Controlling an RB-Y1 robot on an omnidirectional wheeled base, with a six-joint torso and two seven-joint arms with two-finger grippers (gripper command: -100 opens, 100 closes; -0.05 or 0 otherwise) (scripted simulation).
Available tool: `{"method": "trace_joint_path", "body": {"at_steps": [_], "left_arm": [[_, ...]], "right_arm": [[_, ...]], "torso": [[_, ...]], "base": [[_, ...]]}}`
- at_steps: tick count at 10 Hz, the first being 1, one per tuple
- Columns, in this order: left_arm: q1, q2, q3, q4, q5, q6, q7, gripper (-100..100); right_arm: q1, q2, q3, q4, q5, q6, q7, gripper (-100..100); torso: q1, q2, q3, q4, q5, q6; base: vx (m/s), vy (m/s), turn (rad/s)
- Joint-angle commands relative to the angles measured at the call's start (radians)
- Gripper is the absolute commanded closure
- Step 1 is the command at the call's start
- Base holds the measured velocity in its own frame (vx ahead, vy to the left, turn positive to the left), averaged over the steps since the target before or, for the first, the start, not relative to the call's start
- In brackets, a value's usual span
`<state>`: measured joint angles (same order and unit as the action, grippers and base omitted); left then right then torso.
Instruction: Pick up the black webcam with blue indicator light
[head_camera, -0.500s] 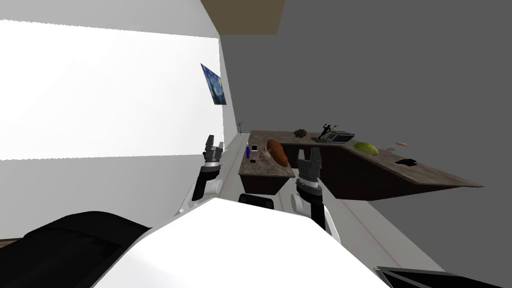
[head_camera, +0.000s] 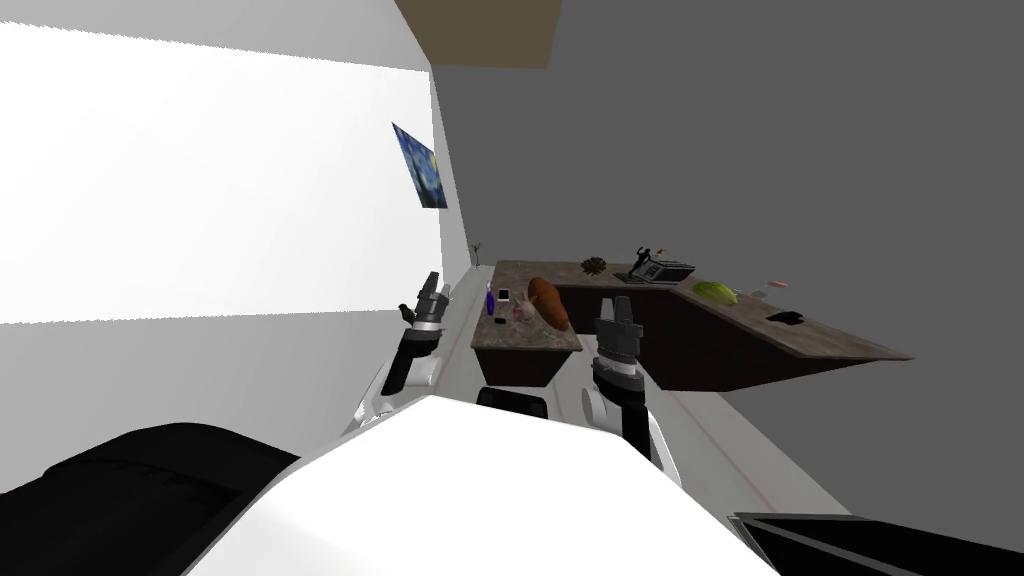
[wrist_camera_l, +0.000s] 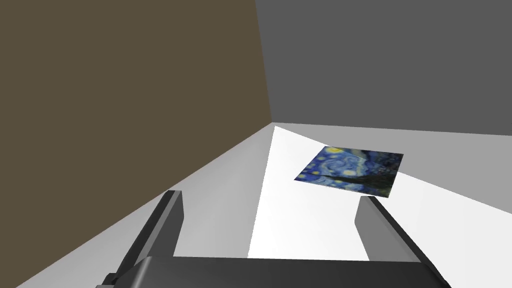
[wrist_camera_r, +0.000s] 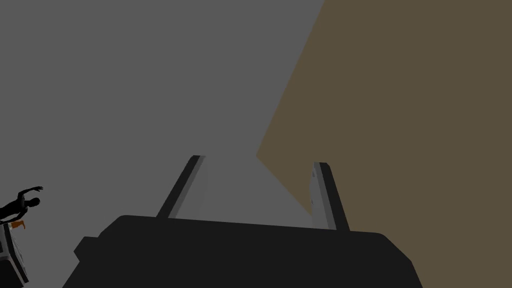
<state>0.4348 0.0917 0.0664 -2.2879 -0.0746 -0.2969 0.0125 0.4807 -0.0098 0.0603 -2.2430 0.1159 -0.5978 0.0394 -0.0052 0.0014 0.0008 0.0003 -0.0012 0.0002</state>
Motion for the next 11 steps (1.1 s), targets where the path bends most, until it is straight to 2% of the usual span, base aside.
{"method": "trace_joint_path", "body": {"at_steps": [1, 6, 11], "left_arm": [[-0.011, 0.026, 0.001, 0.006, -0.005, 0.048, 0.003, -100], [-0.034, 0.052, -0.001, 0.019, -0.019, 0.149, 0.009, -100], [-0.069, 0.064, -0.002, 0.040, -0.040, 0.292, 0.017, -100]], "right_arm": [[0.000, 0.000, 0.000, 0.000, 0.000, 0.000, 0.000, 0], [0.000, 0.000, 0.000, 0.000, 0.000, 0.000, 0.000, 0], [0.000, 0.000, 0.000, 0.000, 0.000, 0.000, 0.000, 0]], "torso": [[0.000, 0.000, 0.000, 0.000, 0.000, 0.000], [-0.002, 0.001, 0.001, 0.000, -0.001, 0.000], [-0.001, 0.000, 0.000, 0.000, 0.000, 0.000]], "base": [[-0.013, -0.096, -0.085], [-0.032, -0.104, -0.066], [-0.023, -0.107, -0.087]]}}
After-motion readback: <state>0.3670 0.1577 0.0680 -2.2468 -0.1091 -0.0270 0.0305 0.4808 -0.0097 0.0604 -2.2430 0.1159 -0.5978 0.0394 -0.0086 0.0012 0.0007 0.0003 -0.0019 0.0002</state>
